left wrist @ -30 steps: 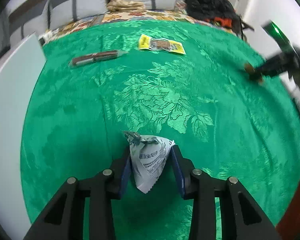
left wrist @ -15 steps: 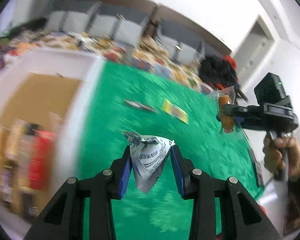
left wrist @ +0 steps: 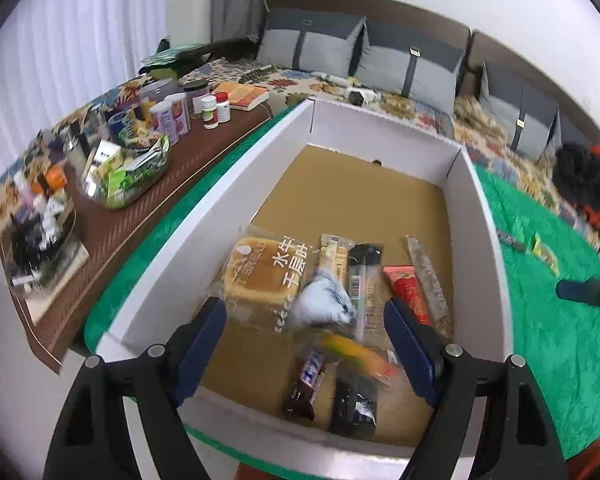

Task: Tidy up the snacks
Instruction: 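Carry both snacks over the white box and open both tools to drop them, then grasp the brown stick in clear wrapper with the left tool and lift it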

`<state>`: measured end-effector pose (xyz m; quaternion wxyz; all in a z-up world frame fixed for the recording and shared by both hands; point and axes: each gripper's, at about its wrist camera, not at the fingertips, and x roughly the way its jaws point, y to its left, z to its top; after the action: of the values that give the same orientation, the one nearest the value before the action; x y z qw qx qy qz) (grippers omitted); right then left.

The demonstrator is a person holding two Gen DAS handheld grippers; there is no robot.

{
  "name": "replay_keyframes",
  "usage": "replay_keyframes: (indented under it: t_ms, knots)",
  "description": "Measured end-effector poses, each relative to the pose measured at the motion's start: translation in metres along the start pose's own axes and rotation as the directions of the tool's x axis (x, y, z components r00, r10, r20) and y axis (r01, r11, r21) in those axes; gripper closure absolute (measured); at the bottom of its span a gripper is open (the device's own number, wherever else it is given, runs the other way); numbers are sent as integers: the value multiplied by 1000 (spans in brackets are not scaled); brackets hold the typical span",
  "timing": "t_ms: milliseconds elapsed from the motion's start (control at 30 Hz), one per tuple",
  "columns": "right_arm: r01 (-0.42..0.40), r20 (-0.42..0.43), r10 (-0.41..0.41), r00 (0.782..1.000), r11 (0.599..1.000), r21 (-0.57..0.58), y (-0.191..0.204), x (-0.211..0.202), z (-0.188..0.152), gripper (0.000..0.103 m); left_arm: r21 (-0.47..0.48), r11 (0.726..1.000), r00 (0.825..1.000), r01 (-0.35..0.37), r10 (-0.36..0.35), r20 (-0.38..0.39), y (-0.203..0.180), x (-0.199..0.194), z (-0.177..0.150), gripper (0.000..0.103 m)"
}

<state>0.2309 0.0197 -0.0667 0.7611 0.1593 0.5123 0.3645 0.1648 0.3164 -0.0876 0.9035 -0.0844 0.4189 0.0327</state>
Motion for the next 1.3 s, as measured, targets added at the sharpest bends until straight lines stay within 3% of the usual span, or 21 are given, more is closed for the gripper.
replay_keyframes:
  t_ms: [33,67,133,200,233,333,400,467,533,600,667,733,800,867,1000,1167,1233,1300]
  knots:
    - [87,27,-86,996,996,-32,-15,-11,-11,30,-11,1000,1000,11,-11,6,0,-2,-3,22]
    - [202,54,-199,978,977,-66,-34,-21,-24,30,-19,999,999,32,-32,10,-4,-3,-7,22]
    - [407,94,-399,912,908,-98,-76,-38,-49,30,-16,996,996,88,-88,14,-23,-10,-11,22]
    - [582,110,-573,812,810,-75,-130,-65,-84,30,9,989,988,150,-150,24,-52,-14,-9,22]
    - [640,108,-633,767,767,-51,-154,-78,-101,30,27,983,983,182,-182,29,-69,-16,-4,22]
    - [741,108,-739,665,671,36,-210,-116,-137,30,99,952,955,291,-295,22,-127,-21,2,13]
    - [765,124,-770,626,637,90,-234,-136,-151,30,168,915,928,368,-372,-6,-172,-19,3,2]
    - [758,127,-771,624,637,141,-252,-153,-168,30,233,870,899,435,-433,-63,-218,-9,3,2]
    - [742,123,-763,634,646,178,-264,-160,-178,30,301,803,858,514,-483,-177,-264,11,2,2]
    - [723,170,-748,642,664,193,-267,-170,-190,26,388,737,833,553,-474,-286,-307,35,-2,2]
    - [715,165,-743,649,669,201,-265,-168,-187,24,516,660,836,547,-395,-381,-351,69,-7,2]
    - [709,163,-736,657,676,199,-268,-161,-178,19,605,610,857,511,-311,-411,-378,97,-7,2]
    - [714,157,-739,655,674,191,-264,-153,-178,19,665,584,883,465,-259,-391,-396,124,1,2]
    - [729,149,-751,644,661,181,-265,-147,-178,18,695,572,899,437,-240,-368,-413,150,13,2]
    - [732,146,-755,639,656,186,-267,-144,-177,17,715,576,918,395,-217,-332,-430,204,36,3]
    - [732,146,-755,639,656,186,-267,-144,-177,17,769,527,932,363,-198,-304,-447,261,44,5]
    - [732,146,-755,640,656,186,-267,-144,-177,17,747,538,919,391,-180,-351,-445,279,46,12]
    - [732,146,-755,639,656,186,-267,-144,-177,17,688,550,872,474,-186,-453,-439,289,47,23]
